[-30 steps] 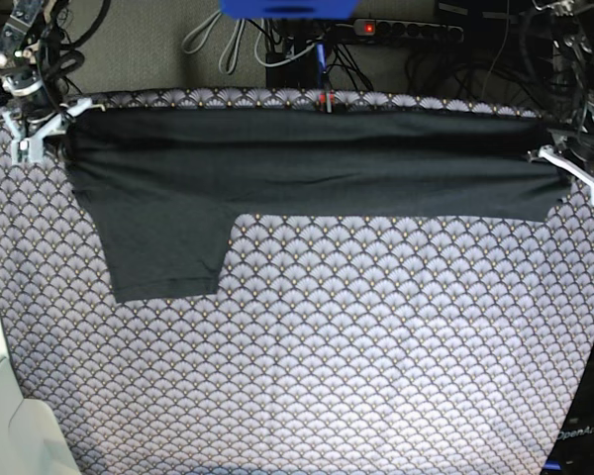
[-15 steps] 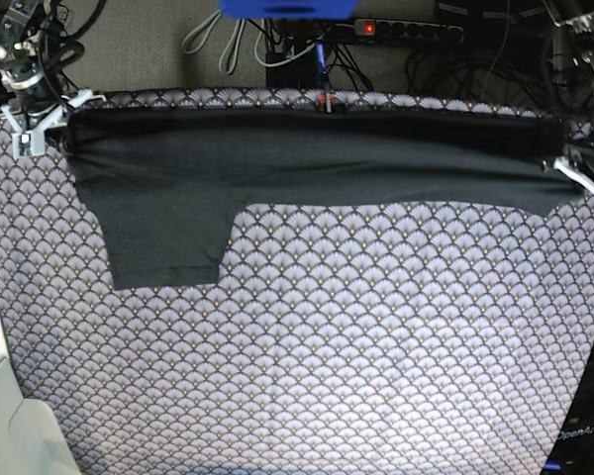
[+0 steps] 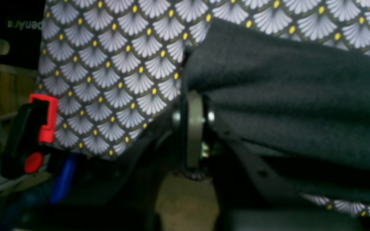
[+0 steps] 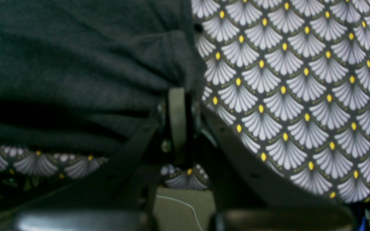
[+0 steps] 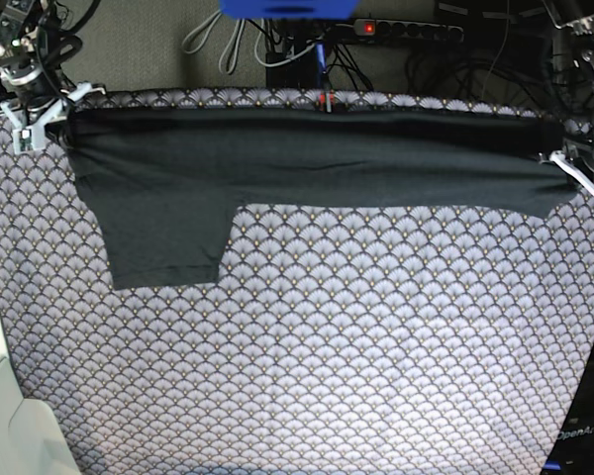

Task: Fold the T-shirt properly
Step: 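Open both grippers to release the folded hem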

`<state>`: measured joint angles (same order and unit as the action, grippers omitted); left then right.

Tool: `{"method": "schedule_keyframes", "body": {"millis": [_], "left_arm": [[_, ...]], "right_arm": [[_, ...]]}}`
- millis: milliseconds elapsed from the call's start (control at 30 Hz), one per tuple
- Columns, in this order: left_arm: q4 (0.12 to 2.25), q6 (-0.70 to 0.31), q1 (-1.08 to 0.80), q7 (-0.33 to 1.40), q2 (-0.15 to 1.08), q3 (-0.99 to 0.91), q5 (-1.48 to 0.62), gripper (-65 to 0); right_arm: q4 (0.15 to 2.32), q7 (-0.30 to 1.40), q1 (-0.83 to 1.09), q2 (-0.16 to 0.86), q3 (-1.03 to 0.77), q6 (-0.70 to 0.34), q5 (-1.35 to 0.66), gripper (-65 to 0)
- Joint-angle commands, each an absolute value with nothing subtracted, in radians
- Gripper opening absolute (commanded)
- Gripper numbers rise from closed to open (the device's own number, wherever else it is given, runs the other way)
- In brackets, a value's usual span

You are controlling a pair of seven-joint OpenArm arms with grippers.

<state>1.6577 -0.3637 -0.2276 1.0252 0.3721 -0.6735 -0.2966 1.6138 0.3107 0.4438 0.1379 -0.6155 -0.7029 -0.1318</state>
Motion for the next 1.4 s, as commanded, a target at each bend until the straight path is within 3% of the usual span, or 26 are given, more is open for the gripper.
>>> {"method": "schedule_keyframes", "body": {"millis": [0,633,833,900,1000,1100,1267,1367], "left_arm": [[1.675,-0.36,-0.226,1.015,0.395,-0.68,-0.291,-64.5],[1.676,-0.361,-0.3,1.02,0.397,-0.68,-0.294,-64.1],[1.675,-0.363,-0.314,1.02,0.397,-0.679,-0.297,-63.8],[1.675,-0.363,-0.314,1.021,0.397,-0.676,-0.297,-60.9],[1.675,-0.363,-0.306,1.073,0.397,-0.676,-0.294,-51.6],[1.675,-0.363,-0.303,1.095,0.397,-0.68,-0.292,-43.8],[1.675,-0.363,-0.303,1.095,0.397,-0.68,-0.294,-43.1],[1.675,-0.363,-0.303,1.096,0.397,-0.68,-0.294,-43.0]], "right_arm": [[1.627,0.288,0.446,0.156,-0.622,-0.698,-0.14,-65.0],[1.627,0.289,0.475,0.17,-0.622,-0.698,-0.139,-65.0],[1.627,0.374,0.467,0.171,-0.622,-0.698,-0.139,-65.0],[1.627,0.383,0.466,0.173,-0.622,-0.698,-0.139,-65.0],[1.627,0.384,0.467,0.185,-0.605,-0.698,-0.139,-64.4],[1.629,0.386,0.473,0.202,-0.584,-0.698,-0.139,-57.5],[1.629,0.386,0.476,0.206,-0.562,-0.698,-0.139,-42.6],[1.629,0.386,0.476,0.206,-0.565,-0.698,-0.139,-38.8]]}}
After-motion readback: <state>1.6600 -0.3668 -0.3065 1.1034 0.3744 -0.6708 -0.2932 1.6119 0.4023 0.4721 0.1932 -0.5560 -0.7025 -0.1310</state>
